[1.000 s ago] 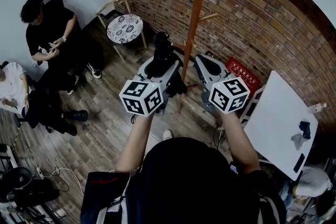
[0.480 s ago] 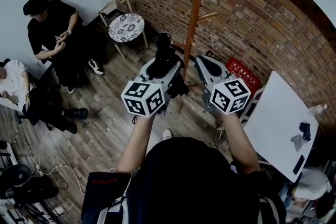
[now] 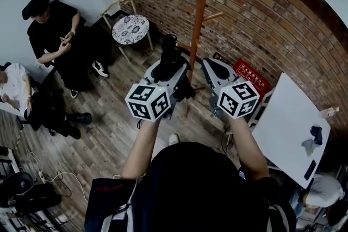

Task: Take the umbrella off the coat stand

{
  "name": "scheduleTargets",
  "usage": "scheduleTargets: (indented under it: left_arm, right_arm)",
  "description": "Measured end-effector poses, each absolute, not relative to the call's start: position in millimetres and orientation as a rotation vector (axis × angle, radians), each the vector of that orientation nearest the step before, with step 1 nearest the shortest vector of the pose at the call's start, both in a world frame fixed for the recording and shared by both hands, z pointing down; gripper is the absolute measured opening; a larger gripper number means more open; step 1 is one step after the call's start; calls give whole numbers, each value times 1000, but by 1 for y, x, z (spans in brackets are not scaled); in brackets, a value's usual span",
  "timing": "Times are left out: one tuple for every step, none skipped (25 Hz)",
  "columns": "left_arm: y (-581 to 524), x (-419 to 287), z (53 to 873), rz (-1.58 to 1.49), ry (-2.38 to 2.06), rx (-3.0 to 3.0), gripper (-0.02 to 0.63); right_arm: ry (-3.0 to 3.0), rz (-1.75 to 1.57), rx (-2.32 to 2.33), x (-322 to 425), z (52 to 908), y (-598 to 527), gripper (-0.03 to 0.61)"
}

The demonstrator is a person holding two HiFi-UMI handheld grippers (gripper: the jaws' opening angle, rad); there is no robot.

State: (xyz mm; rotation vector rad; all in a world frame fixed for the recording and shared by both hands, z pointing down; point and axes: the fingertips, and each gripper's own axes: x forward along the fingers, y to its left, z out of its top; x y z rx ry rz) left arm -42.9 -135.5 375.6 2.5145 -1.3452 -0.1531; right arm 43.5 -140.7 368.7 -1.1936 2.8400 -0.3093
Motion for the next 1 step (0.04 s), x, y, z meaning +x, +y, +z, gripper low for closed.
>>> scheduleTargets:
  left_arm:
    - [-136,-42,376,-152,-1345,2514,261]
  right_arm:
    - [2839,-311,-1194,44,369,-141,29]
